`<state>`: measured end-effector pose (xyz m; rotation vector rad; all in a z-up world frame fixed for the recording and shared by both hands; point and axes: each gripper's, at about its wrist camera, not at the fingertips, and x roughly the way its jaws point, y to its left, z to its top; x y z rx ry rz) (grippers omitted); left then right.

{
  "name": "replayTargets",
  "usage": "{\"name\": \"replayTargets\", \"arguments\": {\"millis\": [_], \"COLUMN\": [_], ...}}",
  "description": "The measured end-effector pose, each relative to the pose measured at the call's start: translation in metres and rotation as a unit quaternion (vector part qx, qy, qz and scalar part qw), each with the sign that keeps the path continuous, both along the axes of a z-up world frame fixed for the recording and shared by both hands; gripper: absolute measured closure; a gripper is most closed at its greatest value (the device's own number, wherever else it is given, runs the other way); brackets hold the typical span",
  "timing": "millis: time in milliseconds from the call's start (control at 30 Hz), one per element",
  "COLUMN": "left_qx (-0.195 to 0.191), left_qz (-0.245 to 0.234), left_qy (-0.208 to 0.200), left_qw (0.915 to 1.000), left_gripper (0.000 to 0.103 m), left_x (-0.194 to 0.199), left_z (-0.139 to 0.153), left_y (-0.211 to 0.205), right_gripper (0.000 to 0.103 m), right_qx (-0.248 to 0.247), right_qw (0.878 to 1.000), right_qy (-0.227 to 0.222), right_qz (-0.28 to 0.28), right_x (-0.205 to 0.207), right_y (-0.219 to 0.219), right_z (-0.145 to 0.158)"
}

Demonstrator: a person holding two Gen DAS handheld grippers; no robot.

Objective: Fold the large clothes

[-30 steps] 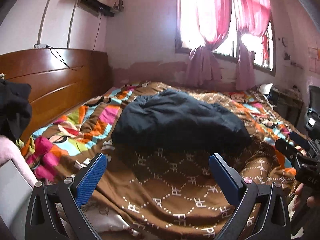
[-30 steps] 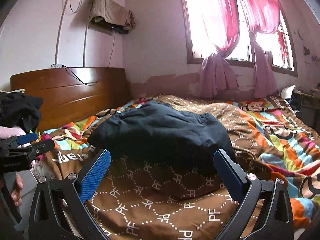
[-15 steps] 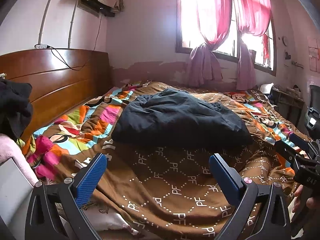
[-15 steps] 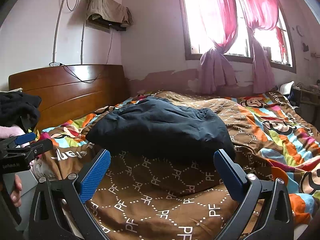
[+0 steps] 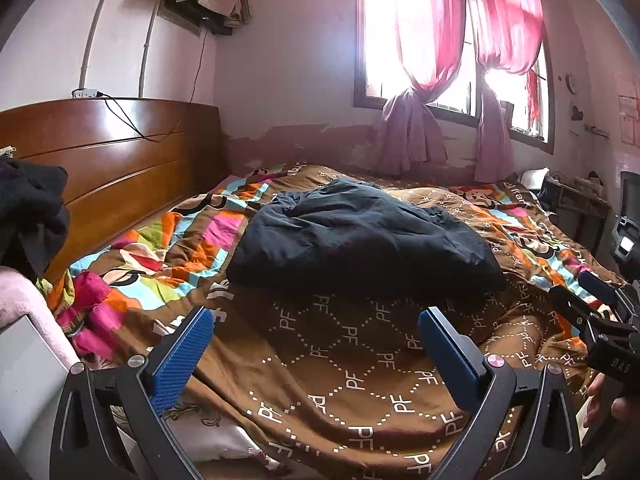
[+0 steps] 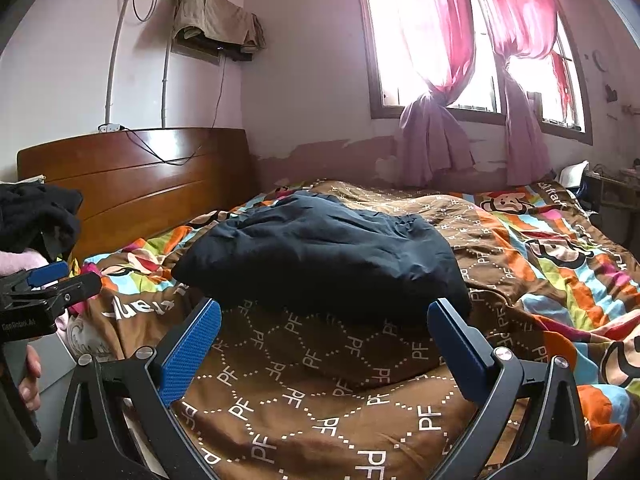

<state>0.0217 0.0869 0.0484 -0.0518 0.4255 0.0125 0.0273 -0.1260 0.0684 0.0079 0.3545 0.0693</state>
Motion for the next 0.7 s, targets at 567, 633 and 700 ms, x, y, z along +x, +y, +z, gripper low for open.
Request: {"name": "replayTargets", "arguments": {"millis": [567,633,700], "left_qx": [0.003,0.002,0.002], "left_qz": [0.000,0.000,-0.001], "left_qy": [-0.004,-0.004,-0.004], "left_qw": [1.0000,1.0000,1.0000], "left_gripper": [0.000,0.000,0.000], "left_x": [-0.0006,-0.0007,-0.0003], "left_z": [0.0017,0.0017,0.0020], "left_y": [-0.0004,-0.0004,-0.0001], "right_gripper": [0.001,0.001,0.001], "right_qx": [0.000,0.000,0.000], "right_qw": [1.000,1.000,1.000], "right_qy": [-0.001,-0.001,-0.002], "right_qz": [-0.001,-0.002,-0.002], "right_x": [-0.0002,-0.0002,-0.0004], "right_y": [0.0012,0.0013,0.0013], "right_z": [0.0014,0.0012,0.0012]}}
